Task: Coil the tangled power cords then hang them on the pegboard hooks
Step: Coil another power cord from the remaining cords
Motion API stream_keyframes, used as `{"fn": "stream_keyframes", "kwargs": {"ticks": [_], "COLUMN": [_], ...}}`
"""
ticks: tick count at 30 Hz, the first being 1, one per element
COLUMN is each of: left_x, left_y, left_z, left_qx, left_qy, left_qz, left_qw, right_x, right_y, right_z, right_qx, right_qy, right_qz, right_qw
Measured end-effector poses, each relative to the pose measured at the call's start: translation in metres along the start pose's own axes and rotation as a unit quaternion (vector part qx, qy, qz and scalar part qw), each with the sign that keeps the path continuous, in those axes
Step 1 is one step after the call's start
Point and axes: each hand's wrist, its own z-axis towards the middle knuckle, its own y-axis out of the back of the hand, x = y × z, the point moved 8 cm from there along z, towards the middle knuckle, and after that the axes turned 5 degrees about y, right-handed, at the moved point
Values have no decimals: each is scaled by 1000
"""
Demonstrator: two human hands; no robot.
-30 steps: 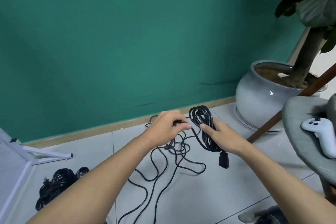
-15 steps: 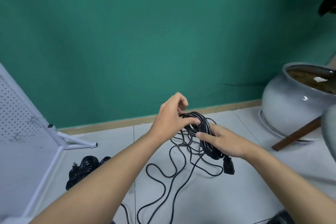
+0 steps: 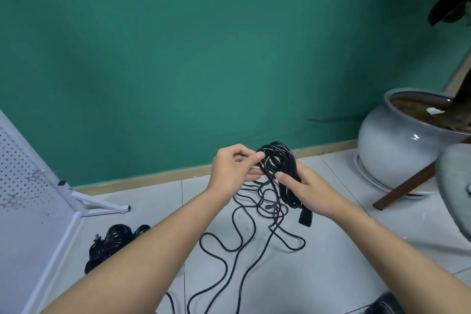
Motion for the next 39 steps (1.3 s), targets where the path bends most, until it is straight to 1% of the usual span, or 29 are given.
{"fn": "stream_keyframes", "kwargs": {"ticks": [3,6,8,10,12,14,17,19,20,21,22,24,27,29,31,34,37,39], "left_x": [4,6,3,7,24,44,71,85,92,96,101,100,87,68,43,5,-20,-30], "left_y": [-10,-20,-28,-39,-51,-66,-91,-106,-113,-117,-119,-119,-111,-104,-98,-86,-73,-61], "left_z": [1,4,7,11,14,13,2,-2,-3,-5,-3,2,10,11,7,-1,-7,-5], "left_qx": [-20,-7,20,60,121,203,303,338,350,357,352,340,314,290,259,215,177,143], "left_qy": [24,29,11,14,31,19,-23,-42,-46,-48,-52,-67,-92,-127,-179,-250,-289,-305], "left_qz": [-34,-37,-30,-8,68,193,367,443,466,481,490,489,485,479,467,424,385,336], "left_qw": [999,999,999,998,990,960,879,829,811,799,796,801,811,819,826,843,858,879], "right_x": [-4,-9,-8,-8,-10,-12,-15,-22,-26,-29,-32,-37,-44,-52,-59,-58,-41,-32], "right_y": [0,5,10,16,23,31,41,51,56,61,66,79,98,106,106,89,49,27], "right_z": [0,0,0,0,-2,-7,-15,-21,-24,-26,-29,-32,-36,-37,-36,-28,-20,-18], "right_qx": [-10,-18,-32,-41,-56,-73,-88,-108,-120,-129,-134,-149,-179,-189,-175,-105,0,51], "right_qy": [-20,-32,-33,-39,-50,-62,-86,-105,-113,-116,-116,-109,-98,-113,-140,-143,-119,-109], "right_qz": [5,-1,25,66,103,142,194,224,232,234,225,174,37,-48,-100,-110,-67,-45], "right_qw": [1000,999,999,996,992,985,973,963,959,957,958,967,978,974,969,978,991,992]}}
